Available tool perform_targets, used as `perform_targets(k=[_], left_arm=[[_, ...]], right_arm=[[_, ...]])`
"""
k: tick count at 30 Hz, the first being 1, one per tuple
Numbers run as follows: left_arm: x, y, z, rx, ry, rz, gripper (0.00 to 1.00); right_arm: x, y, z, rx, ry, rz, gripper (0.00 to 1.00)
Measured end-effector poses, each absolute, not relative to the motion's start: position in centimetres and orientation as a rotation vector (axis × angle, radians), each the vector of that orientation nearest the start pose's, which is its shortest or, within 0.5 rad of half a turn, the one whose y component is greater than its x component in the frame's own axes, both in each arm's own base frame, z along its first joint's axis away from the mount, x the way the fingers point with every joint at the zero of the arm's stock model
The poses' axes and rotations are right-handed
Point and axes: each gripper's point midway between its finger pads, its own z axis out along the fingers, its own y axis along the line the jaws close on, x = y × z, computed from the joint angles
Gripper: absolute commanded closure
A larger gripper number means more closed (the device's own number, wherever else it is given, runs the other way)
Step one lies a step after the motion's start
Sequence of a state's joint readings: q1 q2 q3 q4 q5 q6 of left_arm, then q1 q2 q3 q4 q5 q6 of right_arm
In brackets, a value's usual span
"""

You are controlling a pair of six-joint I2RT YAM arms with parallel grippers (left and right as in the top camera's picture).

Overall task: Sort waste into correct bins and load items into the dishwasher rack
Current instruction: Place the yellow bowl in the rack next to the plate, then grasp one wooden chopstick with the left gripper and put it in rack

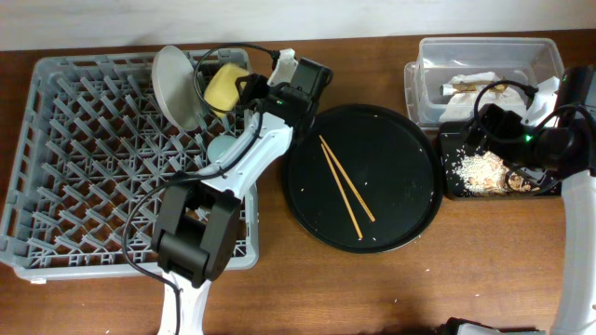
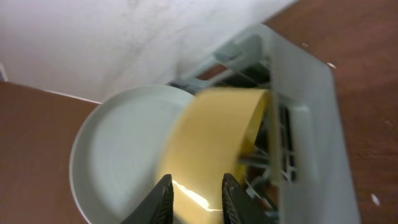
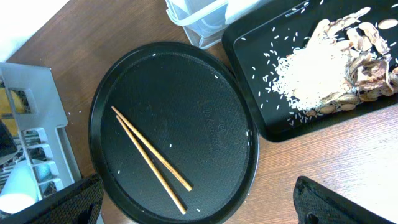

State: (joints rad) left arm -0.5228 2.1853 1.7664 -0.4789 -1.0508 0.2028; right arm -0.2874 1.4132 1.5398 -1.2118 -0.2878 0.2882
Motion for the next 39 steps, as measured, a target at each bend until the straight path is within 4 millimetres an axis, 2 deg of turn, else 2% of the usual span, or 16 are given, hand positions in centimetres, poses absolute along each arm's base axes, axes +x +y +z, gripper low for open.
perform_targets(k=[5, 7, 8, 10, 11, 12, 14, 15, 17, 20, 23, 29, 35, 36, 37, 39], left_arm=[[52.3, -13.6, 15.1, 0.398, 2.164, 1.041, 0.47], [51.7, -15.2, 15.1, 0.467, 2.286, 0.869, 0.43], [51.2, -16.6, 15.1, 0.494, 2.364, 0.714, 0.43], [49.3, -22.4, 15.9, 0.535, 2.491, 0.177, 0.43], [47.0, -25.0, 15.6, 0.564, 2.569, -0.061, 0.44], [44.4, -26.1, 14.7, 0.576, 2.670, -0.169, 0.44], [41.9, -28.4, 14.4, 0.593, 2.725, -0.258, 0.49], [39.9, -31.0, 14.2, 0.606, 2.742, -0.320, 0.49], [39.1, -34.1, 13.5, 0.597, 2.701, -0.390, 0.49], [36.4, -37.1, 8.3, 0.462, 2.725, -0.397, 0.49], [35.4, -35.7, 4.3, 0.264, 2.798, -0.387, 0.50], [35.9, -36.0, 4.1, 0.191, 2.787, -0.408, 0.50], [36.8, -34.9, 1.4, 0.143, 2.824, -0.374, 0.50], [37.2, -35.2, 1.3, 0.140, 2.811, -0.397, 0.58], [37.6, -35.4, 1.3, 0.135, 2.806, -0.425, 0.84], [38.2, -35.4, 0.9, 0.105, 2.820, -0.493, 0.99]], right_arm=[[32.6, -4.5, 25.3, 0.656, 2.551, 0.381, 0.02], [32.6, -4.6, 25.4, 0.656, 2.549, 0.381, 0.02], [32.6, -4.5, 25.4, 0.656, 2.550, 0.382, 0.01], [32.6, -4.6, 25.3, 0.656, 2.551, 0.382, 0.02], [32.6, -4.6, 25.3, 0.656, 2.551, 0.381, 0.02], [32.6, -4.6, 25.3, 0.656, 2.551, 0.381, 0.02], [32.6, -4.6, 25.3, 0.656, 2.551, 0.382, 0.02], [32.6, -4.6, 25.3, 0.656, 2.551, 0.381, 0.02], [32.6, -4.6, 25.3, 0.657, 2.553, 0.382, 0.02], [32.5, -4.5, 25.2, 0.658, 2.556, 0.382, 0.02], [32.5, -4.5, 25.2, 0.659, 2.558, 0.383, 0.01], [32.5, -4.5, 25.2, 0.660, 2.559, 0.383, 0.02], [32.5, -4.5, 25.2, 0.660, 2.559, 0.383, 0.02], [32.5, -4.5, 25.2, 0.660, 2.560, 0.383, 0.01], [32.5, -4.5, 25.2, 0.660, 2.559, 0.383, 0.01], [32.5, -4.5, 25.2, 0.660, 2.559, 0.383, 0.02]])
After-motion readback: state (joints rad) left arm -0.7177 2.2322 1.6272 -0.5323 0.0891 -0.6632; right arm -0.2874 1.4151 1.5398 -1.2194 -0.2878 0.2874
